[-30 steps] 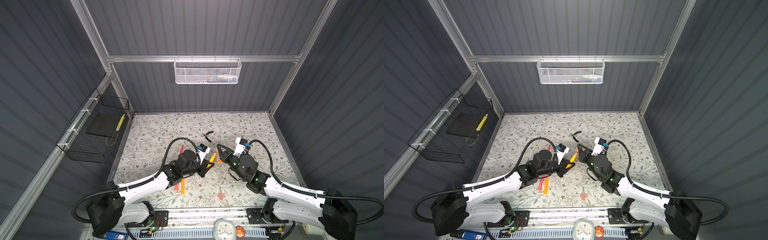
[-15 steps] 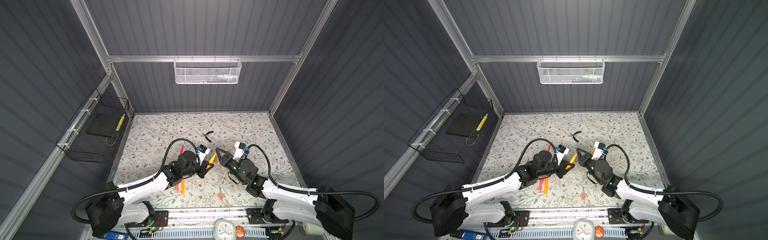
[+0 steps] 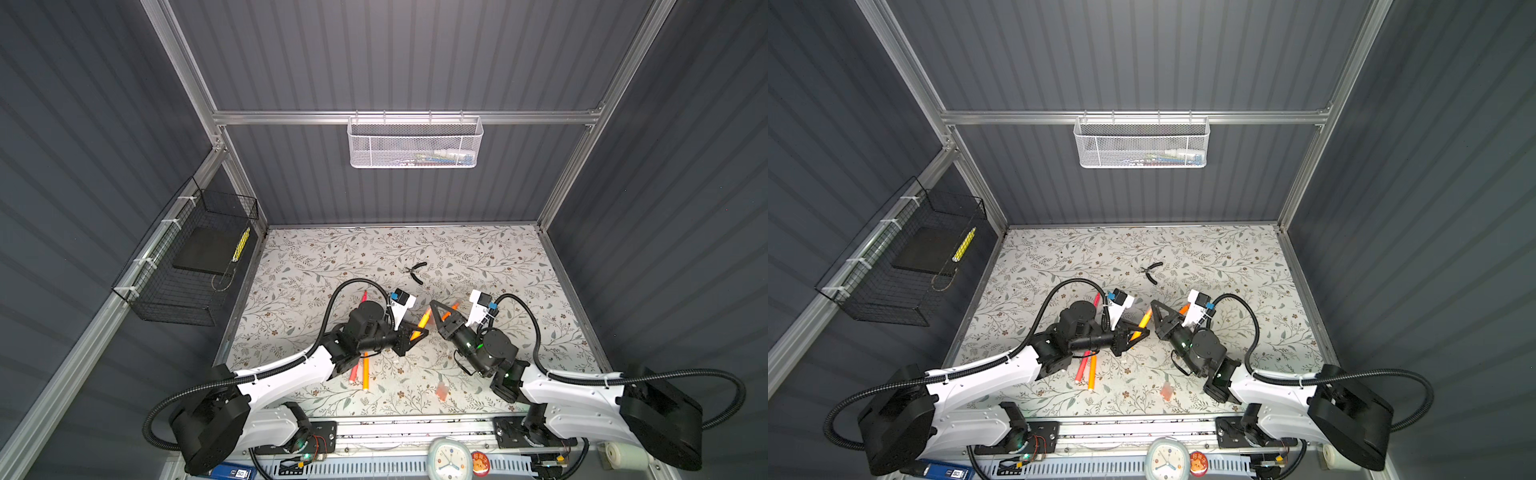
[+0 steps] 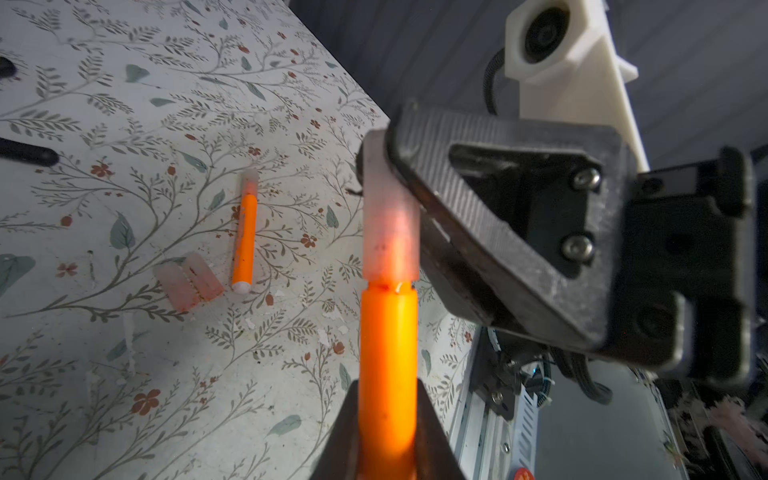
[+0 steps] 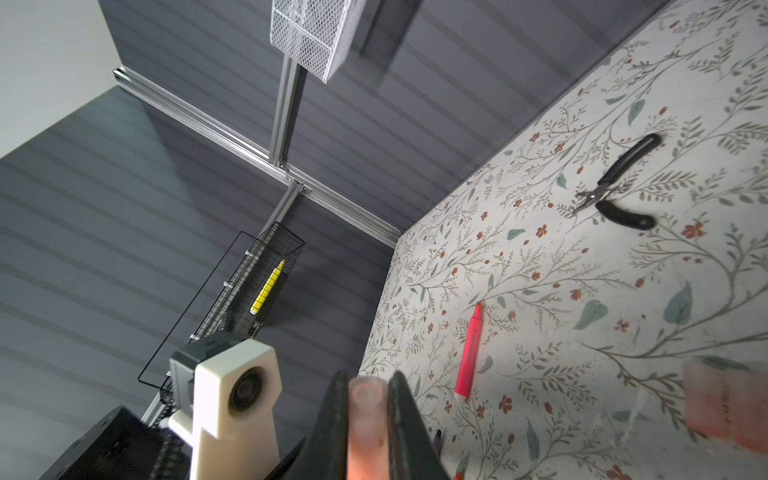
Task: Insert the pens into the pen caps
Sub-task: 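Lower the pink cap onto the highlighter tip held by the left gripper, then open the right gripper and raise it above the capped highlighter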
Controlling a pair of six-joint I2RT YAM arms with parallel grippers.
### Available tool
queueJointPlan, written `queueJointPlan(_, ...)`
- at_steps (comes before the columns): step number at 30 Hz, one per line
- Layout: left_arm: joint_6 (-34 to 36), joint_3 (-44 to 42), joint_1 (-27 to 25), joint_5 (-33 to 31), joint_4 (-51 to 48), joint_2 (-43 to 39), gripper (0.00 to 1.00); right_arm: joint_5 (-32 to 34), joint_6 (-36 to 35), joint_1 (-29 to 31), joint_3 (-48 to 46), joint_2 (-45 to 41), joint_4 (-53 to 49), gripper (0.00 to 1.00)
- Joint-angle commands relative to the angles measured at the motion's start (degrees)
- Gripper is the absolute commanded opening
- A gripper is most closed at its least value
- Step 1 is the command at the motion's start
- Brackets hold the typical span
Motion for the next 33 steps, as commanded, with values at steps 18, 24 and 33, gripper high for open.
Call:
queueJointPlan(18,-1.3,-2.2,2.2,1.9,7.2,-7.1,0.00,0.6,-9.7,6.8,-2.4,2.3,11.1,0.17)
queueJointPlan(24,0.3,-2.6,2.3,0.5,5.8,-9.1,0.00,0.5,-10.3,6.8,-2.1,0.3,9.0,0.40)
queueJointPlan(33,1.7,-9.1,1.9,-8.7,11.7,-12.4,0.00,3.5,-12.7,6.7,-4.5,-11.4,0.8,0.63)
